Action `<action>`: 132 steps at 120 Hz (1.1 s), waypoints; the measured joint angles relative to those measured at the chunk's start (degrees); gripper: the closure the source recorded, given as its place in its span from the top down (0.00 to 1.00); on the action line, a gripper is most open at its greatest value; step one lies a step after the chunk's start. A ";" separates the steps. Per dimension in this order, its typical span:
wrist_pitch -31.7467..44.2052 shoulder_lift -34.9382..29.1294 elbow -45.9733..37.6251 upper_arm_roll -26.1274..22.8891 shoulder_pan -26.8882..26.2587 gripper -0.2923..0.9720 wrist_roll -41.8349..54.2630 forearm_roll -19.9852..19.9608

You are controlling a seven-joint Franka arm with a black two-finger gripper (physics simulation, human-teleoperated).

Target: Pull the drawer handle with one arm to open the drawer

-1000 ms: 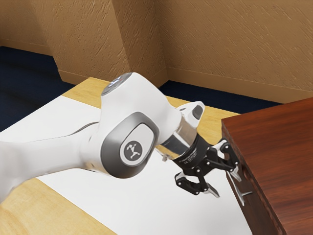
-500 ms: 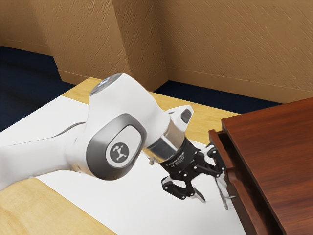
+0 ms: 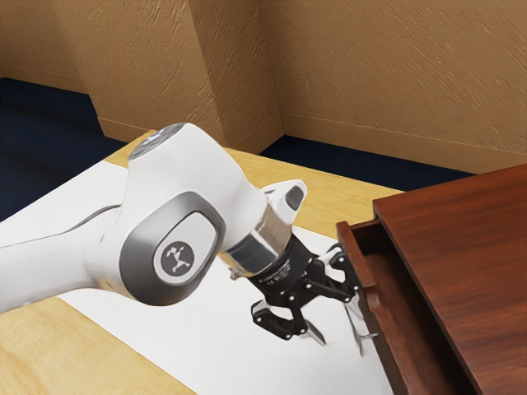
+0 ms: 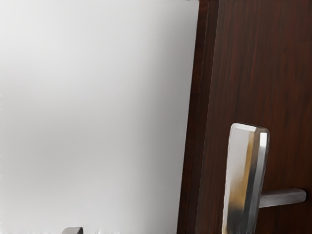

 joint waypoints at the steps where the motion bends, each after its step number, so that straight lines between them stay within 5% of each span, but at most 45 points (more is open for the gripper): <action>1: -0.03 -0.11 -0.10 0.01 0.01 0.51 -0.01 0.00; 132: -6.96 -9.56 -6.58 2.59 1.96 0.51 -0.18 -0.54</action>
